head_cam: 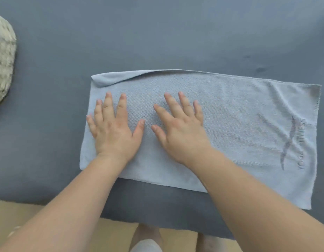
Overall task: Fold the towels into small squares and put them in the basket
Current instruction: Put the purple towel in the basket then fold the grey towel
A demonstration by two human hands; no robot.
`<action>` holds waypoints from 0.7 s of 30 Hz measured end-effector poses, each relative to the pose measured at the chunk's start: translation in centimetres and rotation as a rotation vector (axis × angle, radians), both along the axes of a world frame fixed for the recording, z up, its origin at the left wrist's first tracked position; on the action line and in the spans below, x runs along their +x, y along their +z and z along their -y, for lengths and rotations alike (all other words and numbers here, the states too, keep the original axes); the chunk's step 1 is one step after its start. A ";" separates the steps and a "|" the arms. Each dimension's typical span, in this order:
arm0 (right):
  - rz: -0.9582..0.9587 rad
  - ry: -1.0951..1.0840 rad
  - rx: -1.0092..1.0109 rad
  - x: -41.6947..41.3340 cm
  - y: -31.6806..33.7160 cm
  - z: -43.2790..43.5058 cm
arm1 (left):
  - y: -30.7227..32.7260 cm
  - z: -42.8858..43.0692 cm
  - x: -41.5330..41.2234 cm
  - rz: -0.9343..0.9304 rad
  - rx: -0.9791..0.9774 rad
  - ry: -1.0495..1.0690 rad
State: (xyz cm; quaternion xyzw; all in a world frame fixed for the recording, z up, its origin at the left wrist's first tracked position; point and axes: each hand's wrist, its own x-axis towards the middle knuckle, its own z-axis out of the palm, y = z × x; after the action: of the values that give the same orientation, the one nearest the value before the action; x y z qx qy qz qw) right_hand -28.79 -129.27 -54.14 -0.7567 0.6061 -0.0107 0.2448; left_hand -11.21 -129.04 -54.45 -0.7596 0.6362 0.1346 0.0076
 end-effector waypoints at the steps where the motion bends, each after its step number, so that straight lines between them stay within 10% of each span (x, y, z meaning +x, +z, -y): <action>1: 0.013 0.041 0.028 1.4 0.0 0.6 | 0.0 -0.2 1.4 -0.002 -0.007 0.022; 21: -0.242 0.164 -0.061 17.5 -0.9 10.3 | 0.1 -4.9 11.8 -0.130 0.018 0.128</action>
State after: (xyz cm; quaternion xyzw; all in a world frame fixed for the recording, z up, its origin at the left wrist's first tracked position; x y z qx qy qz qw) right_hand -11.30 -139.59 -55.00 -0.8065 0.5668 0.0822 0.1468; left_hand 0.63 -124.11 -54.32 -0.7884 0.5842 0.1896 -0.0355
